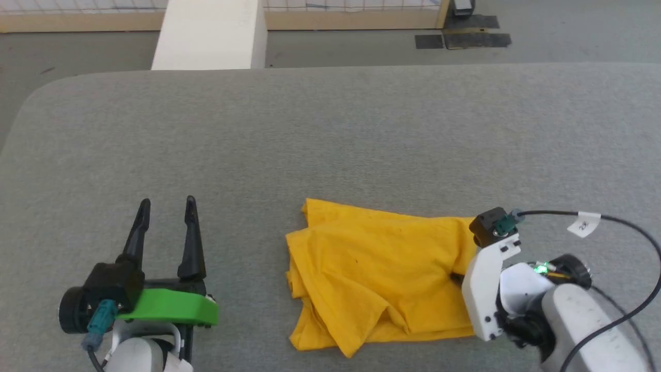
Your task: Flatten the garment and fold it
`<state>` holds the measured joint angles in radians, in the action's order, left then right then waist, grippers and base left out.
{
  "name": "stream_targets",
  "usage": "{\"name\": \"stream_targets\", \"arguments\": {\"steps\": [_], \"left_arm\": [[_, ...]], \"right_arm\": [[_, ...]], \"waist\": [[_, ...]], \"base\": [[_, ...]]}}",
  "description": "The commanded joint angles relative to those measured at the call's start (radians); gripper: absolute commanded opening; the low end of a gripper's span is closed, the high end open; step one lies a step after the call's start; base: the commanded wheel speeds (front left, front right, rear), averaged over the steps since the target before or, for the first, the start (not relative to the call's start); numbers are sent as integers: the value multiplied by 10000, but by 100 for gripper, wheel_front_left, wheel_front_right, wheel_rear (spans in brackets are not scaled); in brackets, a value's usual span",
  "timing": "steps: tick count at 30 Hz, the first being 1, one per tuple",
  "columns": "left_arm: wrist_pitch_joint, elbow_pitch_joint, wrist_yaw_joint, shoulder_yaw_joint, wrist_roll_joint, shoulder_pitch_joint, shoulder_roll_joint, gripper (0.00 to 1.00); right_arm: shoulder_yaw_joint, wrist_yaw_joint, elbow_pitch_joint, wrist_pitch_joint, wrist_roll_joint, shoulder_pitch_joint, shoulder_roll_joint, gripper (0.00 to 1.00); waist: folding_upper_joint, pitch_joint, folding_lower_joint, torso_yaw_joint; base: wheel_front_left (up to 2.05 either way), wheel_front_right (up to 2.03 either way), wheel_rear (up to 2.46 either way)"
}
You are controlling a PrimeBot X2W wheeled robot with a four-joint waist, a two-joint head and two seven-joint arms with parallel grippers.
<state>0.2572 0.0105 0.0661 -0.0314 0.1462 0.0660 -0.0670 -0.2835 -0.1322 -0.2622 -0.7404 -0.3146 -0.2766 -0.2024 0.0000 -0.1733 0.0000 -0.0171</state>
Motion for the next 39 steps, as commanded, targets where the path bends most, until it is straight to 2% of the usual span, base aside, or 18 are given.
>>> {"name": "stream_targets", "arguments": {"steps": [1, 7, 11, 15, 19, 22, 27, 32, 33, 34, 39], "left_arm": [[45, -94, 6, -40, -14, 148, 20, 100], [45, -246, -2, -123, -11, 125, -54, 100], [38, -436, -50, -135, -69, 319, -151, 100], [-218, -610, -9, 90, -280, 811, -343, 100], [-538, -945, 36, 224, -480, 1309, -613, 100], [-790, -1272, 39, 256, -599, 1570, -800, 100], [-1156, -1839, -28, 235, -779, 1722, -1048, 100], [-1442, -2267, -35, 303, -887, 1867, -1220, 100], [-1457, -2305, -47, 308, -887, 1882, -1225, 100], [-1477, -2338, -68, 302, -882, 1881, -1230, 100], [-1379, -2254, -159, 292, -821, 1746, -1194, 100]], "right_arm": [[-202, 15, 180, -119, -240, -185, -435, 0], [-896, 15, 916, -753, -927, -954, -2496, 0], [-1006, 15, 817, -902, -1228, -1684, -3314, 0], [-728, 15, 191, -643, -1217, -2527, -3907, 0], [-120, 15, -688, -330, -998, -3254, -4290, 0], [865, 15, -1578, 132, -797, -3722, -4348, 0], [2261, 15, -2850, 618, -134, -4357, -4243, 0], [3839, 15, -3732, 1293, 1044, -4999, -4160, 0], [4064, 15, -3867, 1373, 1254, -5069, -4093, 25], [4289, 15, -4027, 1400, 1476, -5146, -3996, 100], [4998, 15, -4299, 1809, 2307, -5403, -3692, 100]], "waist": [[0, -81, 0, 440], [0, -462, 0, 2183], [0, -1038, 0, 3420], [0, -1820, 0, 4054], [0, -2653, 0, 4232], [0, -3205, 0, 4165], [0, -3789, 0, 3909], [0, -4238, 0, 3498], [0, -4270, 0, 3435], [0, -4288, 0, 3389], [0, -3971, 0, 3229]], "base": [[0, 0, 0], [0, 0, 0], [0, 0, 0], [0, 0, 0], [0, 0, 0], [0, 0, 0], [0, 0, 0], [0, 0, 0], [0, 0, 0], [0, 0, 0], [0, 0, 0]]}}
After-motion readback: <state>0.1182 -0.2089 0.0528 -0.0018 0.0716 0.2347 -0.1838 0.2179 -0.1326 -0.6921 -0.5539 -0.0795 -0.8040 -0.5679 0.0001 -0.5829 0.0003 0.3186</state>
